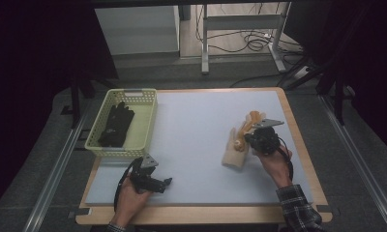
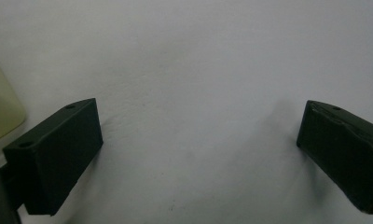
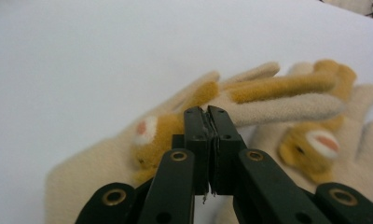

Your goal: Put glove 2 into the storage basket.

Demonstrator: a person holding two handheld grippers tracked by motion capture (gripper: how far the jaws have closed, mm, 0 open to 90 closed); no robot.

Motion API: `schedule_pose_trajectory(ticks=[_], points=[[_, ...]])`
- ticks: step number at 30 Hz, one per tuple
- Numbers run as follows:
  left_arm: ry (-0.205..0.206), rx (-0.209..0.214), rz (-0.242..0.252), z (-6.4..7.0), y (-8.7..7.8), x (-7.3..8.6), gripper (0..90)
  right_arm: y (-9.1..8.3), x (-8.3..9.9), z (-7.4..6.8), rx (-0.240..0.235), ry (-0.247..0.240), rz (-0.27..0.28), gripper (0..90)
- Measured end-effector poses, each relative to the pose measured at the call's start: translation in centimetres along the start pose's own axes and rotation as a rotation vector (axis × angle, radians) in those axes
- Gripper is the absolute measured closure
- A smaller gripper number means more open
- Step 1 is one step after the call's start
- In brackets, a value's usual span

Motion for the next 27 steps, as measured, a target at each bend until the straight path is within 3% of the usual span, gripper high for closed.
schedule_pose_trajectory(ticks=[12,21,27], points=[[0.002,0.0,-0.002,0.0,0.0,0.0,0.3,1.4,-3.4,-4.7,-0.04,-0.078,-0.017,85.6],[0.004,0.0,-0.001,0.0,0.0,0.0,0.4,3.9,-4.7,-9.6,-0.122,-0.134,-0.033,85.1],[0.004,-0.002,-0.002,0.0,0.0,0.0,0.3,6.4,-4.1,-13.0,-0.207,-0.137,-0.054,80.3]])
Point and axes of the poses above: each handheld gripper's, and its own axes: y roughly forward along the jaws, x roughly out of its underside, z roughly to its right, the point moved 6 cm from there along y, roughly forward along the jaws
